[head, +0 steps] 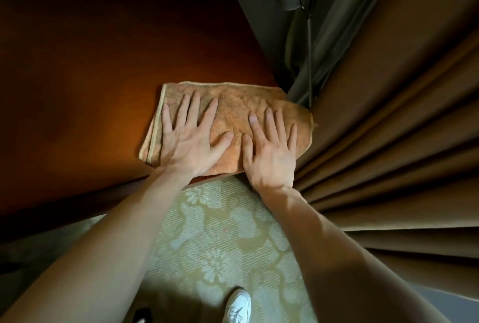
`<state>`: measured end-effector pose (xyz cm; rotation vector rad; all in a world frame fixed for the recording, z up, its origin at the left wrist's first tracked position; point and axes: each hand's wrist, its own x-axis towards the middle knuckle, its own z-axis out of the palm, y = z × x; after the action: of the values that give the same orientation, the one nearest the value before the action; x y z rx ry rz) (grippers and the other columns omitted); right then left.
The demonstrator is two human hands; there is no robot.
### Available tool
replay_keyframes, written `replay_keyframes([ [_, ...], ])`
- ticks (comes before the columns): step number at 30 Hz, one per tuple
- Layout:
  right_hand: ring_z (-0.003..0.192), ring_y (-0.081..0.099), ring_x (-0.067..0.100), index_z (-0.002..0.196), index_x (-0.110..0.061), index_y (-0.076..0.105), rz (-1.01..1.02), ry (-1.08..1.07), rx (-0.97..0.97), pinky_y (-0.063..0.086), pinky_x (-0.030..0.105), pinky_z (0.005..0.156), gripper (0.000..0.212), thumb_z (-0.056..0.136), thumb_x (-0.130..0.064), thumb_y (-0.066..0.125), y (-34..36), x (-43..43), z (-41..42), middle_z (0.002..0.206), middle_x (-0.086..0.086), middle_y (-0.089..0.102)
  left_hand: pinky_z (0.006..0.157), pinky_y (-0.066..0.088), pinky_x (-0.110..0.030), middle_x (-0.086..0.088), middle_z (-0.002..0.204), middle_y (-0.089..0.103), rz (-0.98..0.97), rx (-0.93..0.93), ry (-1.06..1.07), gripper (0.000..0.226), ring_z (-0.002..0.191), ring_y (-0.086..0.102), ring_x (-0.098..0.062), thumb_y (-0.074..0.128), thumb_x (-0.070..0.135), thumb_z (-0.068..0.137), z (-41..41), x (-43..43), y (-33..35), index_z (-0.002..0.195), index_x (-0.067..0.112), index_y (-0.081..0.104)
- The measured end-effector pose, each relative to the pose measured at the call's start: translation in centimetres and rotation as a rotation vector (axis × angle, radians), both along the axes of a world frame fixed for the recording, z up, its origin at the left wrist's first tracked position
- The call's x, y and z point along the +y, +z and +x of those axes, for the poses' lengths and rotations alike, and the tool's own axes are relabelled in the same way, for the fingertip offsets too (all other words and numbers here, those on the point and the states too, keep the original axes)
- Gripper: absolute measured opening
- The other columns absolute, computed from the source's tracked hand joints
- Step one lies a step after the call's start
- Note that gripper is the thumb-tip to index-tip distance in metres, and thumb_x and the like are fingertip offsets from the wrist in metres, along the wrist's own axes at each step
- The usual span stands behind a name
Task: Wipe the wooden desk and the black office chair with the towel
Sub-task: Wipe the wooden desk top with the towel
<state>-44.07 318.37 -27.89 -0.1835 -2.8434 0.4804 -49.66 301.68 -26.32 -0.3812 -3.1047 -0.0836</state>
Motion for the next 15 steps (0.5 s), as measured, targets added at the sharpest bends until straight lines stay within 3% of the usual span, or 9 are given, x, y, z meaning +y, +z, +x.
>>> replay_keyframes([
  [5,0.147,0.044,0.025,0.144,-0.016,0.06,-0.148,-0.012,0.152,0.041,0.05,0.116,0.039,0.108,-0.025,0.048,-1.2,-3.5,4.8,0.153,0.006,0.053,0.126,0.001,-0.059,-0.007,0.173,0.005,-0.014,0.025,-0.123,0.087,0.16,0.003,-0.025,0.012,0.079,0.09,3.0,-2.7,0.2,0.165,0.034,0.008],
  [7,0.115,0.062,0.008,0.137,-0.024,0.064,-0.292,-0.055,0.12,0.057,0.037,0.096,0.031,0.108,-0.026,0.052,-1.2,-5.4,7.9,0.131,-0.021,0.056,0.126,0.004,-0.059,-0.008,0.172,0.01,-0.045,0.036,-0.187,0.089,0.159,0.008,-0.025,0.021,0.079,0.086,4.0,-4.1,0.2,0.164,0.035,0.013],
  [9,0.093,0.061,0.004,0.131,-0.033,0.063,-0.367,-0.076,-0.008,0.054,0.027,0.074,0.025,0.109,-0.033,0.052,-1.7,-7.4,10.6,0.112,-0.024,0.047,0.126,0.006,-0.059,-0.007,0.173,0.009,-0.105,0.038,-0.268,0.093,0.159,0.009,-0.026,0.027,0.079,0.083,5.1,-5.6,-0.2,0.163,0.037,0.01],
  [12,0.092,0.072,0.021,0.14,-0.04,0.058,-0.425,-0.131,-0.156,0.053,0.033,0.077,0.035,0.108,-0.045,0.044,-3.0,-9.2,11.5,0.108,-0.007,0.075,0.125,0.009,-0.06,-0.008,0.173,0.004,-0.155,0.059,-0.338,0.095,0.159,0.007,-0.027,0.034,0.08,0.085,6.4,-7.5,-0.8,0.164,0.037,0.004],
  [15,0.094,0.07,0.022,0.139,-0.042,0.058,-0.474,-0.126,-0.209,0.053,0.036,0.079,0.036,0.108,-0.046,0.04,-3.2,-9.5,10.5,0.11,-0.007,0.076,0.125,0.009,-0.059,-0.008,0.173,0.005,-0.161,0.072,-0.341,0.095,0.159,0.008,-0.027,0.033,0.08,0.085,6.7,-8.0,-0.7,0.165,0.036,0.006],
])
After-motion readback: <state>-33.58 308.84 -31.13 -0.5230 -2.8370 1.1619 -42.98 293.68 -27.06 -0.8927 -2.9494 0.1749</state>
